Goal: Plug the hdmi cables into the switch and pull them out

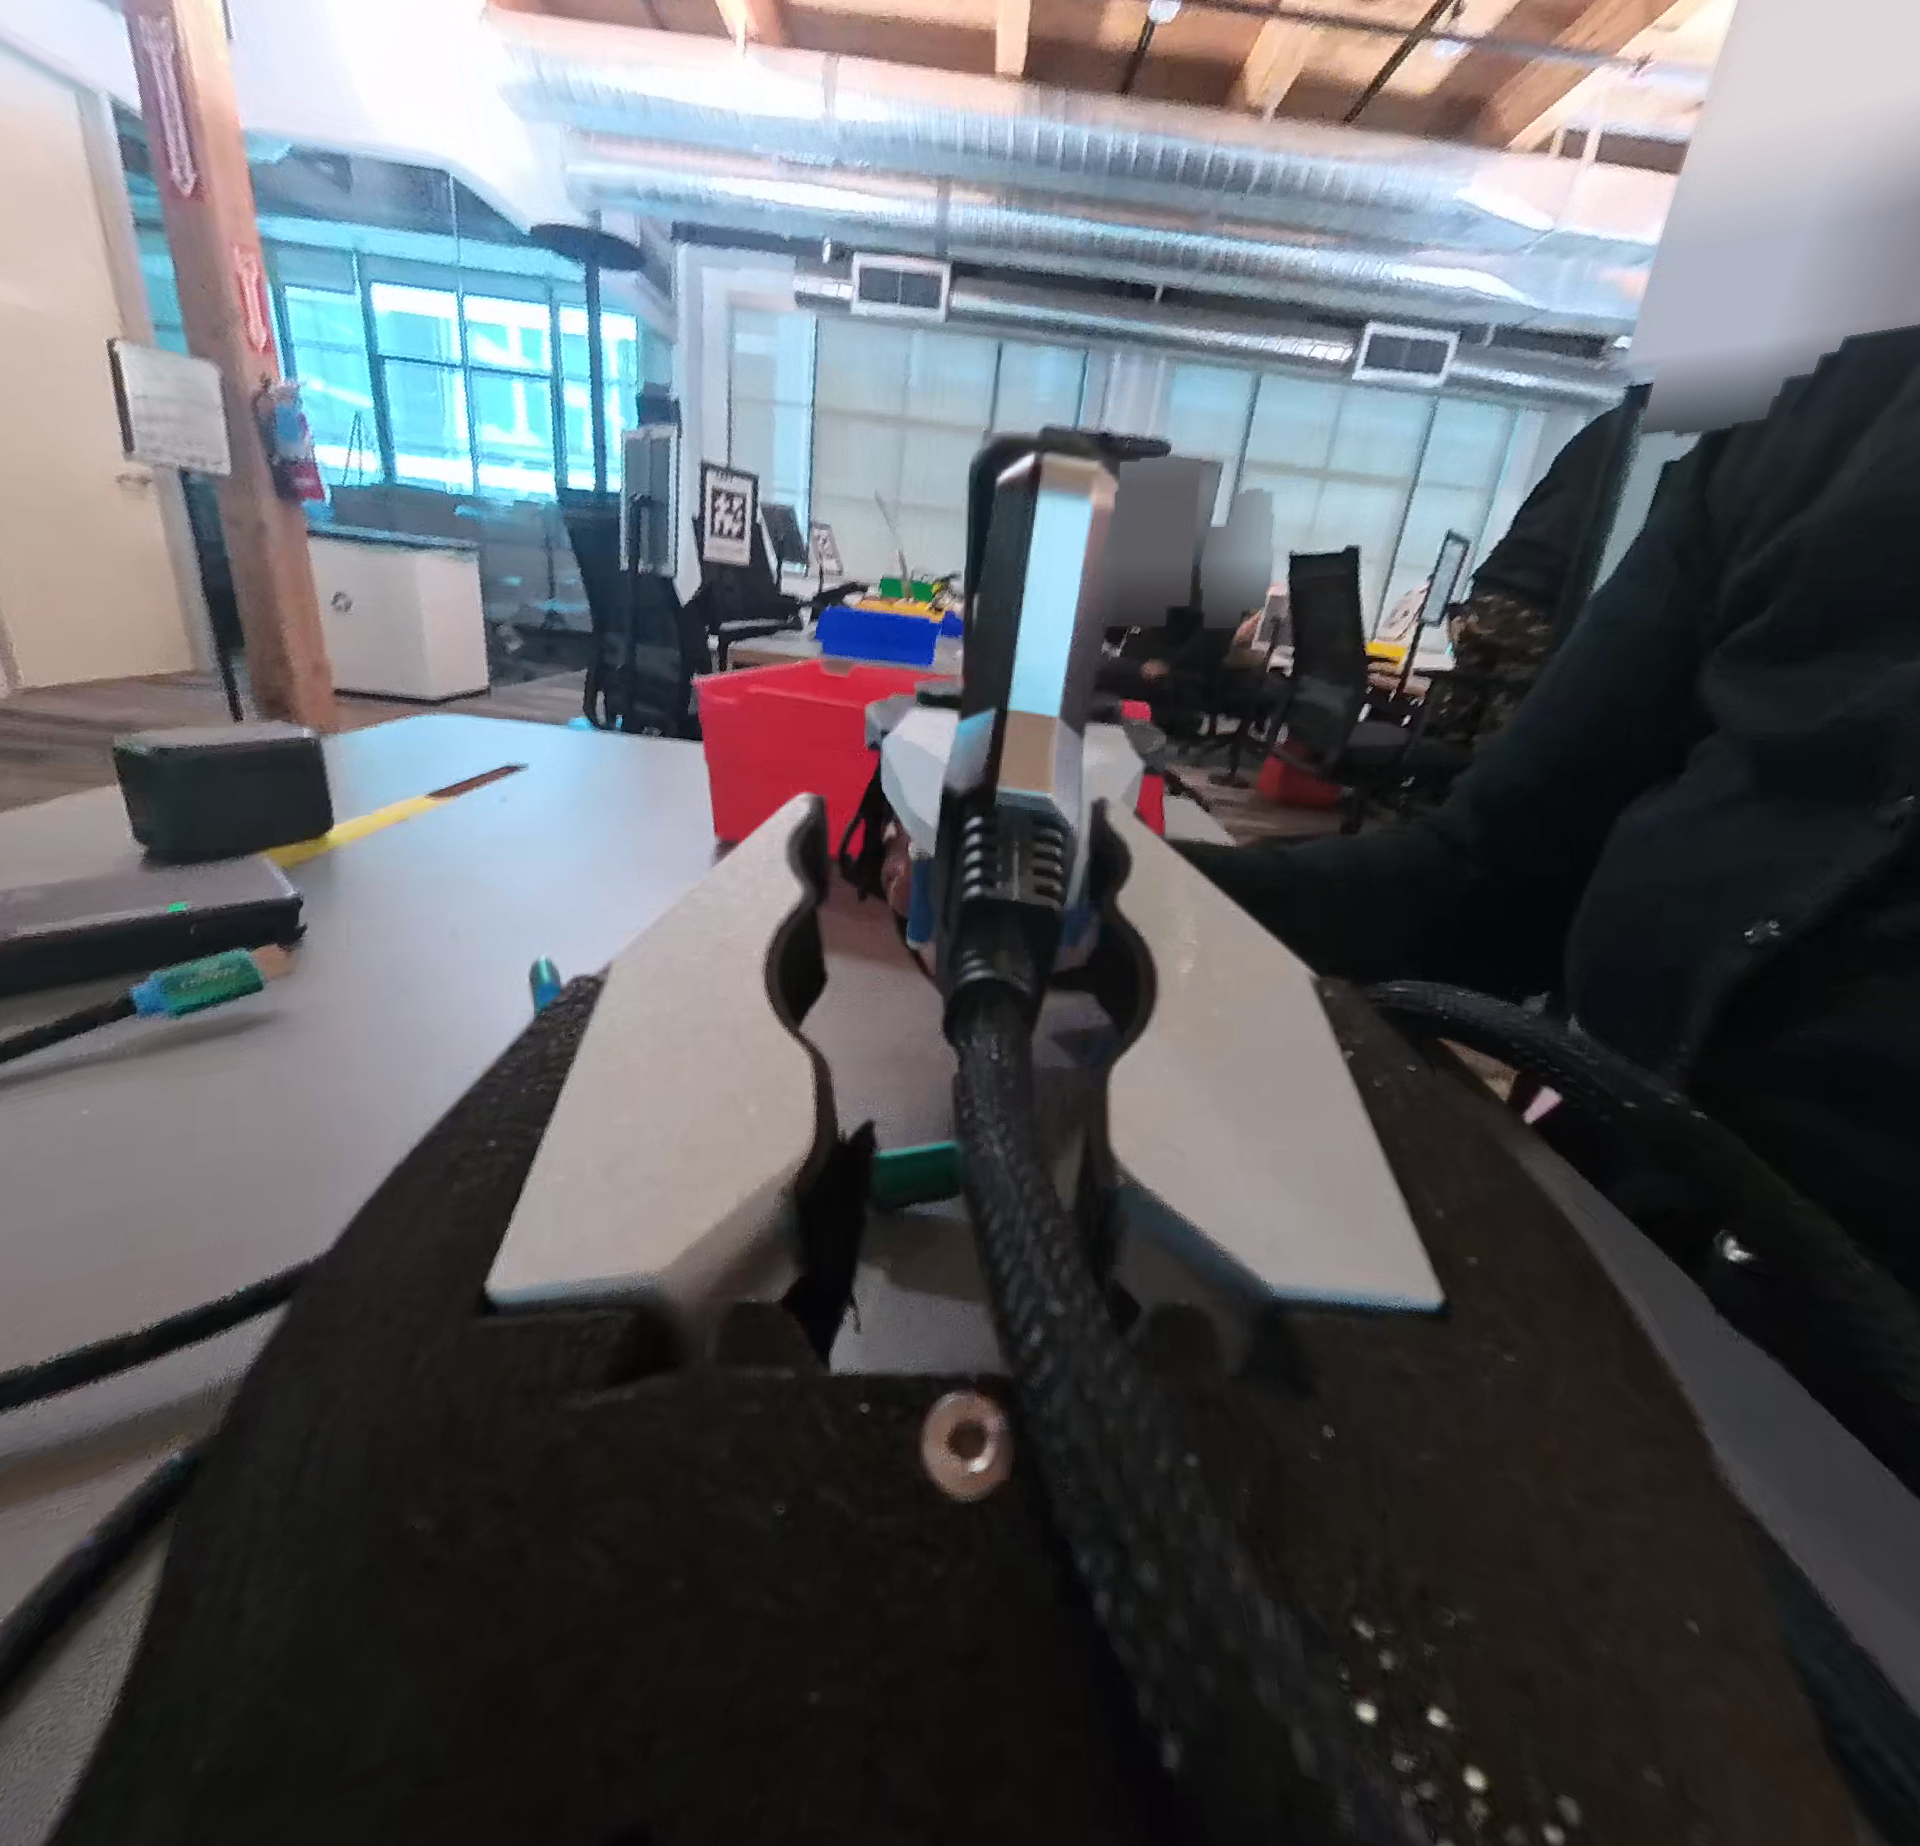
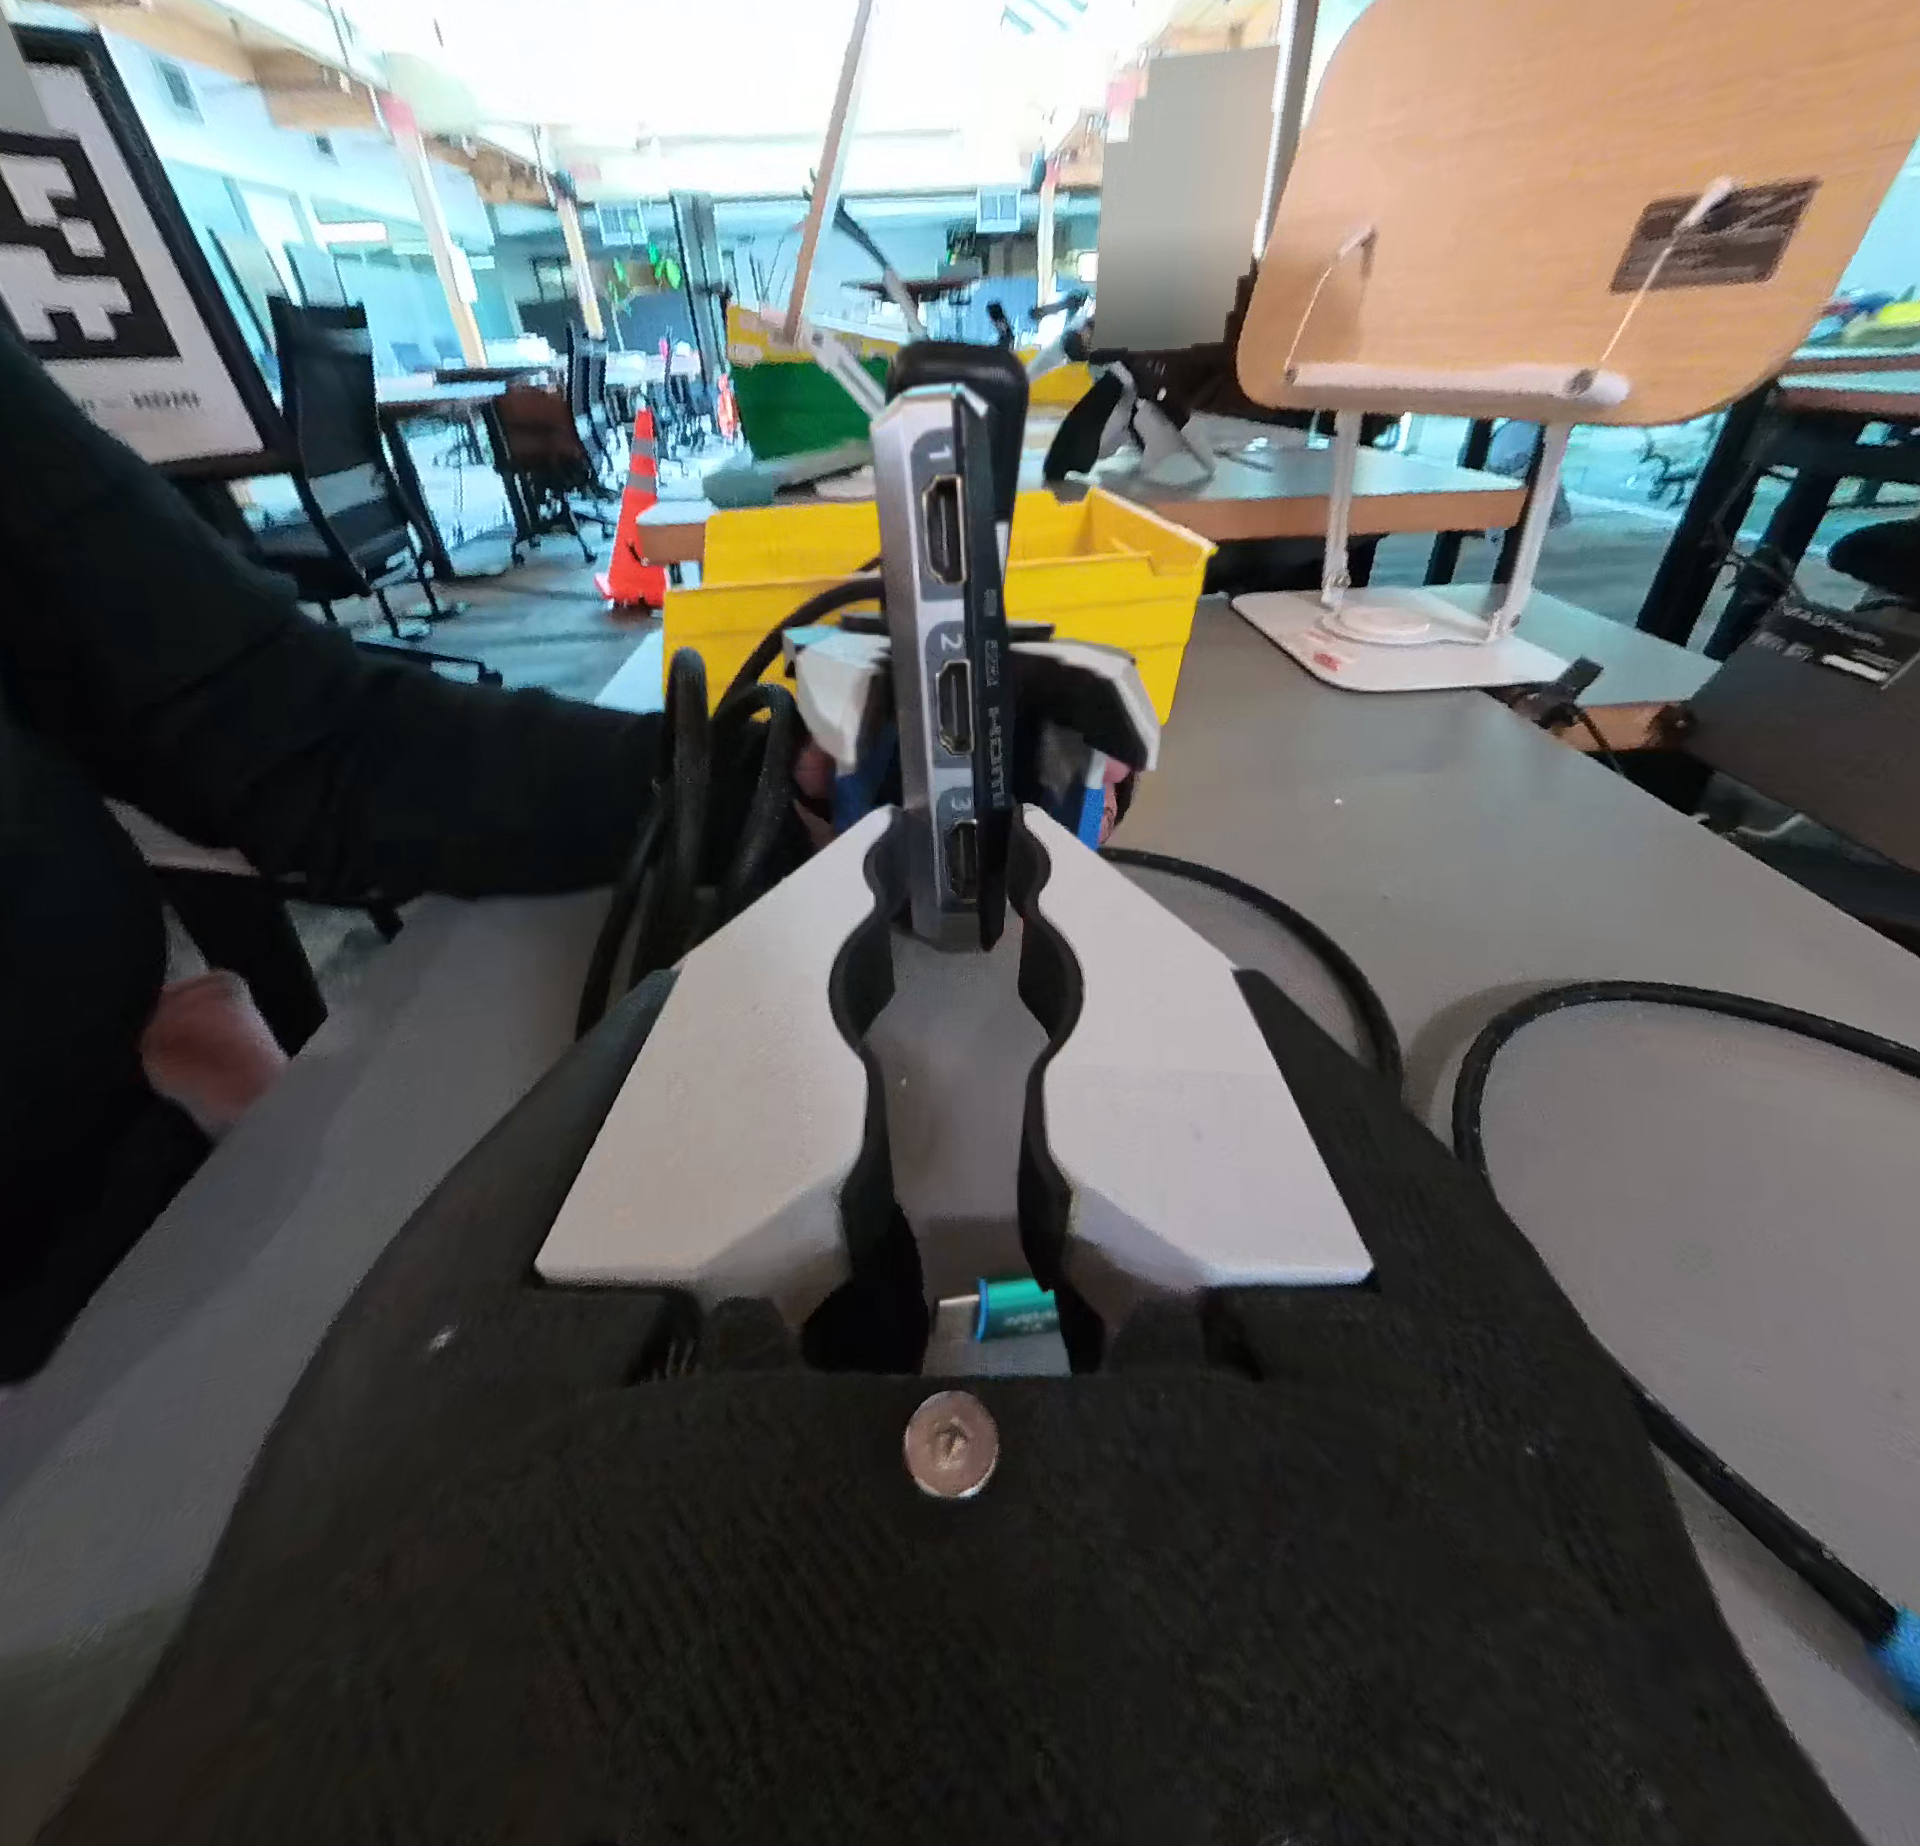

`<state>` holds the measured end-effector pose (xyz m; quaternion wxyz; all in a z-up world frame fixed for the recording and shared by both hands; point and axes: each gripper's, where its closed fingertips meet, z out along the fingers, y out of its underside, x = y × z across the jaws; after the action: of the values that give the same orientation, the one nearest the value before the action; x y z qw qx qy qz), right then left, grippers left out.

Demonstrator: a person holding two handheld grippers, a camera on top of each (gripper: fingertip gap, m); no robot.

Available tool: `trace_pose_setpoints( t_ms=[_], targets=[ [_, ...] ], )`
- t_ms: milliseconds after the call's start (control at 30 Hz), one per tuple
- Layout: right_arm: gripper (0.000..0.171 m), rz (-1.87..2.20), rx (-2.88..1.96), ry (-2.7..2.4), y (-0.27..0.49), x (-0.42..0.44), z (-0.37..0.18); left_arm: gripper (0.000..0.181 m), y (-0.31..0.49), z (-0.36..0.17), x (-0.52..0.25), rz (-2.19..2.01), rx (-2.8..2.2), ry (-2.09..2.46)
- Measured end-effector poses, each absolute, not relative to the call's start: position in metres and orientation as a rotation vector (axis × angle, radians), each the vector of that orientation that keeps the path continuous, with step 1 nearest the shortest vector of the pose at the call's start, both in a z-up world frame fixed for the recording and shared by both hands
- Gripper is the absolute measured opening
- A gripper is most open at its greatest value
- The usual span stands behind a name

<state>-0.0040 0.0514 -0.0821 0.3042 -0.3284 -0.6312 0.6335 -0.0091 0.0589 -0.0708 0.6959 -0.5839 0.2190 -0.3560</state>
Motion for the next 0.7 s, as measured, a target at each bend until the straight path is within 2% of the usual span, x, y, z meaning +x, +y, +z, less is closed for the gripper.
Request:
trace_pose_setpoints(
  t_ms=[133, 200, 300, 433, 467, 533, 700],
  targets=[
    [0.017, 1.561, -0.865, -1.847, 0.040, 0.001, -0.094, 0.054, 0.049, -0.083, 0.001, -0.689, -1.406, 0.530],
    [0.017, 1.505, -0.845, -1.924, 0.031, 0.002, -0.099, 0.049, 0.041, -0.080, 0.003, -0.635, -1.411, 0.547],
    [0.017, 1.469, -0.821, -1.992, 0.018, 0.003, -0.103, 0.021, 0.025, -0.076, 0.012, -0.613, -1.406, 0.620],
    [0.018, 1.494, -0.763, -1.992, 0.007, 0.004, -0.100, 0.019, 0.014, -0.076, 0.014, -0.478, -1.441, 0.663],
    [0.025, 1.508, -0.753, -1.975, 0.008, 0.005, -0.097, 0.020, 0.011, -0.072, 0.011, -0.425, -1.423, 0.653],
    [0.042, 1.485, -0.781, -1.906, 0.024, 0.004, -0.090, 0.020, 0.003, -0.060, -0.003, -0.315, -1.382, 0.582],
    [0.039, 1.222, -0.983, -1.796, 0.096, -0.001, -0.098, 0.020, -0.029, -0.049, -0.036, -0.185, -1.308, 0.416]
  ],
)
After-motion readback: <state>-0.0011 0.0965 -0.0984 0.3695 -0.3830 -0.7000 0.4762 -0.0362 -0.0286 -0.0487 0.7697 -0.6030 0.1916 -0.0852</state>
